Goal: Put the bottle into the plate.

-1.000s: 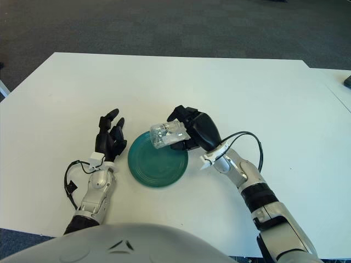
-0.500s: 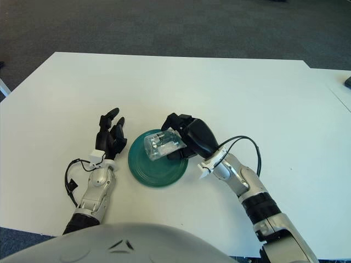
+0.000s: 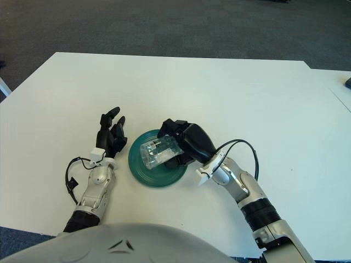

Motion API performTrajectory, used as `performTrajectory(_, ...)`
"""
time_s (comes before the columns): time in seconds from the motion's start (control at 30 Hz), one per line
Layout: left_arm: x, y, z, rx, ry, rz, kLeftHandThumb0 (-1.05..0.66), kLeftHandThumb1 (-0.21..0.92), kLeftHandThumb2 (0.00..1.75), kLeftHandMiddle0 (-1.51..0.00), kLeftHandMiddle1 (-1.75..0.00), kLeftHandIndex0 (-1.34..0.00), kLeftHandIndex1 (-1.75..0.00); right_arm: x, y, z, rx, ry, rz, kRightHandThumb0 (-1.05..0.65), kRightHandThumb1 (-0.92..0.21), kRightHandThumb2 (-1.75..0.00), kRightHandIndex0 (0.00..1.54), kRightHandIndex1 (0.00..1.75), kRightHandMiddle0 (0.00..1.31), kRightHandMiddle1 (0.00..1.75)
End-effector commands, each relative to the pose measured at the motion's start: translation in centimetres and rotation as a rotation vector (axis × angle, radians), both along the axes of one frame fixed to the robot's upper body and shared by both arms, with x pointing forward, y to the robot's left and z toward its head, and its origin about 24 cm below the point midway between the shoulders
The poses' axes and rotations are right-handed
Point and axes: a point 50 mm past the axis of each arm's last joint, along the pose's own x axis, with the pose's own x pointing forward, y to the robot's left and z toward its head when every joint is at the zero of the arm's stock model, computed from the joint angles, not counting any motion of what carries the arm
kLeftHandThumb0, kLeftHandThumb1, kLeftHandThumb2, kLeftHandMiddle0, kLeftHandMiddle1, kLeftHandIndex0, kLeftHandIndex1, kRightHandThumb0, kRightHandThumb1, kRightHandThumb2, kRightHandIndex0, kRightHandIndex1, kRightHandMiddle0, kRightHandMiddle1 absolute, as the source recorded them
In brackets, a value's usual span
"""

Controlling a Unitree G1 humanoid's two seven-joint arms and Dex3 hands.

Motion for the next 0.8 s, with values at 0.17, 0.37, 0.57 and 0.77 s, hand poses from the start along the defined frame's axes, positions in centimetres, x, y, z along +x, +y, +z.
performTrajectory(0.17, -1.5, -1.31, -2.2, -0.057, 0.138, 0.026, -0.73, 0.92, 0.74, -0.59, -0.02, -0.09, -0.78, -0.21, 0.5, -0.15, -0.028, -0.051, 0.037, -0.39, -0.68, -0.85, 0.94, 1.75, 0.35, 1.75)
performTrajectory(0.37, -1.58, -1.49, -2.08, -0.059, 0.131, 0.035, -0.74, 0.92, 0.74, -0.6, -0.02, -0.1, -0.79, -0.33, 0.55, -0.49, -0.071, -0.029, 0.041, -0.39, -0.68, -0.85, 0.97, 1.75, 0.35, 1.75)
performTrajectory(0.57, -1.72, -1.54, -1.96, -0.061, 0.125, 0.038, -0.75, 0.92, 0.74, -0.58, -0.01, -0.09, -0.78, -0.45, 0.25, -0.85, -0.104, 0.016, 0.043, -0.39, -0.67, -0.87, 0.95, 1.75, 0.36, 1.75)
performTrajectory(0.77, -1.86, -1.62, -1.76, -0.059, 0.114, 0.035, -0.76, 0.92, 0.75, -0.57, -0.01, -0.08, -0.78, -0.46, 0.06, -0.95, -0.116, 0.051, 0.04, -0.39, -0.66, -0.87, 0.93, 1.75, 0.36, 1.75)
